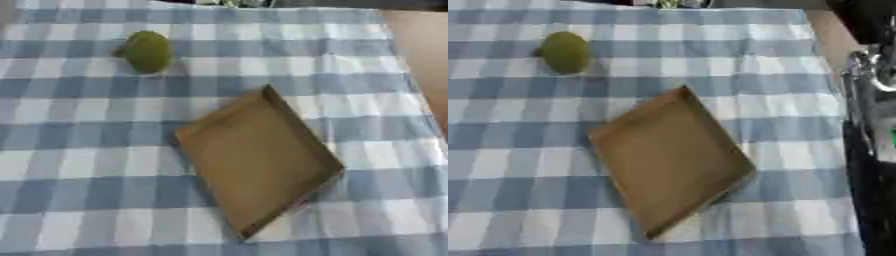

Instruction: Pick up objects on the table and place them in the box.

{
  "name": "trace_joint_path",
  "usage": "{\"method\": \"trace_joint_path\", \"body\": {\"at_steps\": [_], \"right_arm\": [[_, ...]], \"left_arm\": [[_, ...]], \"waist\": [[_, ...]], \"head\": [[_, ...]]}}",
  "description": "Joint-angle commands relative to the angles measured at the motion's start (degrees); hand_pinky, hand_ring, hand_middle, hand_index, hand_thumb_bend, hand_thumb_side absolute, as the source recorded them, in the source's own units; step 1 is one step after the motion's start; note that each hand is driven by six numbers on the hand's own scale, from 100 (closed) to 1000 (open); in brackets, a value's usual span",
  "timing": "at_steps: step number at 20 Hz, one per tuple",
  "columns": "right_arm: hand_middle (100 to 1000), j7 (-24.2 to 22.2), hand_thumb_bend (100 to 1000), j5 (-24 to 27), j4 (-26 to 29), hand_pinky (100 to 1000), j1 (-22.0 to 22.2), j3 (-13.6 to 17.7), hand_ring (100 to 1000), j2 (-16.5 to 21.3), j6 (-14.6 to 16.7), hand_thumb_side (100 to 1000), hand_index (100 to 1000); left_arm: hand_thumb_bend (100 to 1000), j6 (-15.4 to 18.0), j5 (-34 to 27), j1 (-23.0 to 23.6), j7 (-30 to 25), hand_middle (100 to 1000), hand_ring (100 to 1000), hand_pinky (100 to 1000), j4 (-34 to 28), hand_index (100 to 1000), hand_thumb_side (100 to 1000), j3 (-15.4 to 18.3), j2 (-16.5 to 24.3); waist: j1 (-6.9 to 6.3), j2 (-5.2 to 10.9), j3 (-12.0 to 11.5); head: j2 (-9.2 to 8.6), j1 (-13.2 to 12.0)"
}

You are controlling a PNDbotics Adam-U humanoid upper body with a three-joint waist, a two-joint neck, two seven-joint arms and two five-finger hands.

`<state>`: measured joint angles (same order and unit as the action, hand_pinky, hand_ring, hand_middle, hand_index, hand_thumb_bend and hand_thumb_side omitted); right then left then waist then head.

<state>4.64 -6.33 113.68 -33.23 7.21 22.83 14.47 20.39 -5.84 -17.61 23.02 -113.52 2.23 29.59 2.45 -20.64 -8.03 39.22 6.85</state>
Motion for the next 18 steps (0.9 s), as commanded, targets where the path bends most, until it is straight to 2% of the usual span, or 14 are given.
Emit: {"method": "trace_joint_path", "body": {"at_steps": [1, 8, 10, 13, 18], "right_arm": [[606, 0.05, 100, 0.49, 0.91, 885, -0.76, 0.3, 913, 1.0, 0.02, 486, 829], [607, 0.0, 100, 0.53, 0.91, 885, -0.94, 0.22, 912, 0.87, 0.07, 485, 829], [607, -0.07, 100, 0.55, 0.91, 885, -0.91, 0.14, 912, 0.94, 0.06, 484, 829], [607, -0.21, 100, 0.56, 0.91, 885, -0.78, 0.0, 911, 1.14, 0.02, 482, 829], [607, -0.57, 100, 0.62, 0.91, 885, -0.72, -0.36, 911, 1.51, 0.0, 479, 829]], "left_arm": [[100, 0.2, -0.1, -0.18, 0.05, 554, 598, 569, -1.07, 714, 621, 0.33, 0.83], [100, 0.1, -0.2, -0.83, 0.03, 563, 606, 574, -1.07, 721, 614, 0.28, 0.89], [100, -0.81, 0.26, -1.83, -0.2, 577, 618, 585, -1.07, 732, 600, 0.27, 1.7], [100, -5.85, 2.82, -4.91, -1.49, 612, 656, 612, -1.07, 762, 564, -0.26, 4.39], [100, -17.8, 9.21, -12.37, -8.11, 677, 709, 654, -1.07, 819, 559, -3.68, 10.4]], "waist": [[-0.23, 1.07, 0.04], [-0.3, 1.08, 0.02], [-0.37, 1.17, -0.03], [-0.51, 1.37, -0.09], [-0.91, 1.58, 0.08]], "head": [[-0.06, -0.07], [-0.15, 0.06], [-0.02, 0.2], [0.08, 0.54], [0.49, 0.67]]}}
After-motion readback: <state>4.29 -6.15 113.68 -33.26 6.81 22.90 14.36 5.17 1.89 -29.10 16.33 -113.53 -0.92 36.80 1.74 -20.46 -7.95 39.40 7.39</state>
